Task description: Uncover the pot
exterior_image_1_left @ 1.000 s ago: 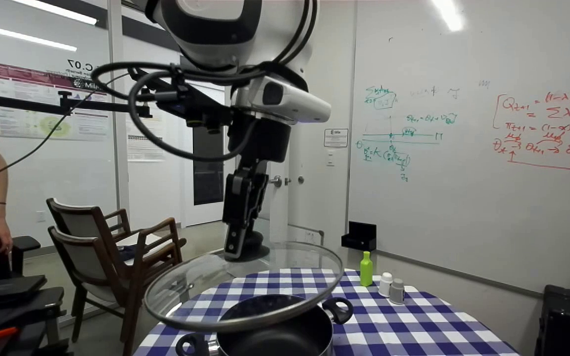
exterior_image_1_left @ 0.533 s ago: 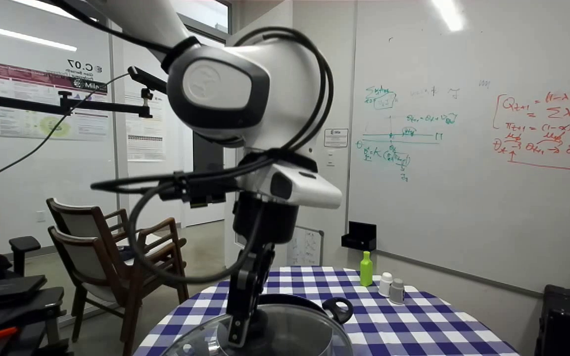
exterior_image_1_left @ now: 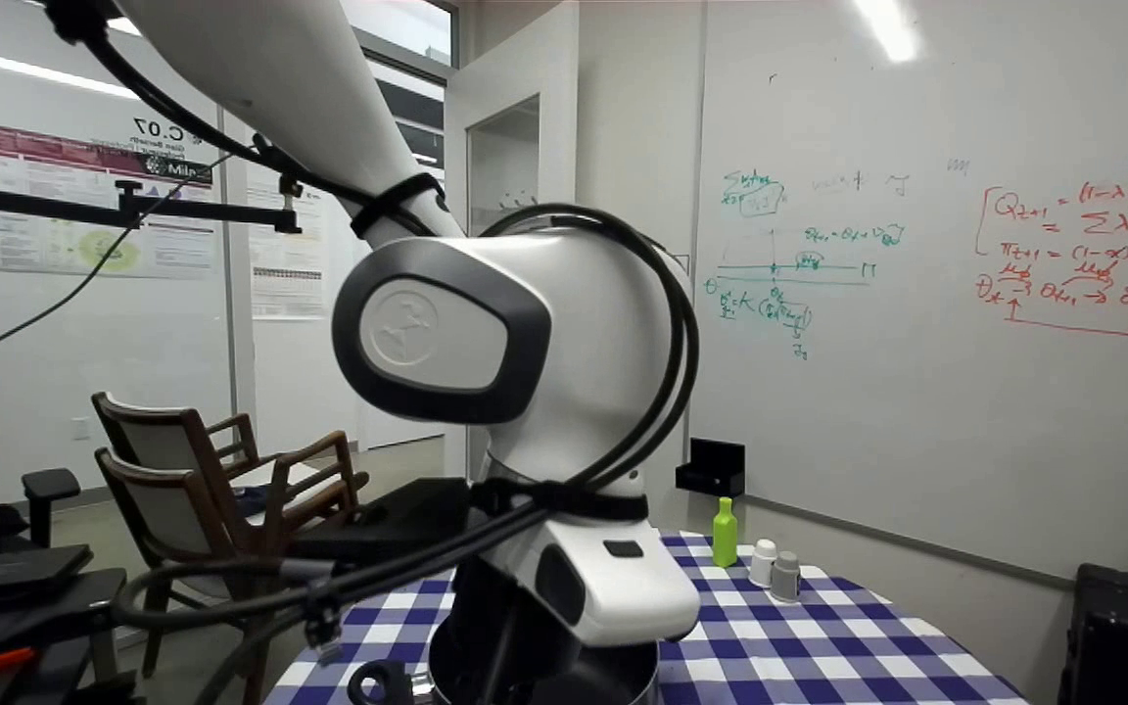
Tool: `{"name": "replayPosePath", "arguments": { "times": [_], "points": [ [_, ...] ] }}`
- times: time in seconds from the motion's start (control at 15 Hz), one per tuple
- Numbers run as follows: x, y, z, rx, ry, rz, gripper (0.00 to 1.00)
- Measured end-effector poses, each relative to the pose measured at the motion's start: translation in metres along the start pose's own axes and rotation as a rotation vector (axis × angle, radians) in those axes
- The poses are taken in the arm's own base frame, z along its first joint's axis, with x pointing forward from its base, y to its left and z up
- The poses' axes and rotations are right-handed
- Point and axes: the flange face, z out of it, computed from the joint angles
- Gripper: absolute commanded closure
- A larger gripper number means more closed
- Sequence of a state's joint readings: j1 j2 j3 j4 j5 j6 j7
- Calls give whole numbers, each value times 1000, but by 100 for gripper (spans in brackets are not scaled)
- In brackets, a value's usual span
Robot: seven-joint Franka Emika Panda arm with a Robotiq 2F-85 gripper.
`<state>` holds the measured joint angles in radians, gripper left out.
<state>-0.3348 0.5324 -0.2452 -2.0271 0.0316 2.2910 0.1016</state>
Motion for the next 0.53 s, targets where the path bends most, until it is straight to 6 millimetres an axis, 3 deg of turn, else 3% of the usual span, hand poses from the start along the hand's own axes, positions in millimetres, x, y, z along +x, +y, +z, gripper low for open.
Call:
{"name": "replayPosePath", "arguments": {
  "times": [0.53],
  "points": [
    [28, 17, 26, 108, -18, -18, 75]
  ]
}}
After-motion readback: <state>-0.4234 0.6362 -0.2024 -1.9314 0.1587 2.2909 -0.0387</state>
